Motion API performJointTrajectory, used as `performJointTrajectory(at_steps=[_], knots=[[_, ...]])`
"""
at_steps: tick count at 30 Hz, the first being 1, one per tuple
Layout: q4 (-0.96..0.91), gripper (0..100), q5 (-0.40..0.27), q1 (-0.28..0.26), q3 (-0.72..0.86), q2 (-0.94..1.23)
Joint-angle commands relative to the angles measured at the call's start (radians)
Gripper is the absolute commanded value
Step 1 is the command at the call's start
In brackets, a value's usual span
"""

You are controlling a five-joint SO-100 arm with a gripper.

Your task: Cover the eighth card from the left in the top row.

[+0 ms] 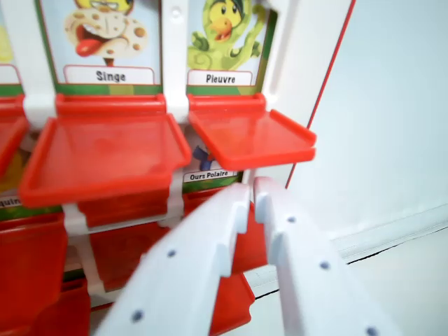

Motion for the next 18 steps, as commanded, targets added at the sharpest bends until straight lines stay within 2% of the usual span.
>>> performJointTrajectory(at_steps=[1,8,18], knots=[[-0.031,0,-0.011,0.011,-0.141,0.015],[-0.028,0,-0.012,0.014,-0.21,-0.04],[-0.032,0,-0.028,-0.009,-0.268,-0.067]])
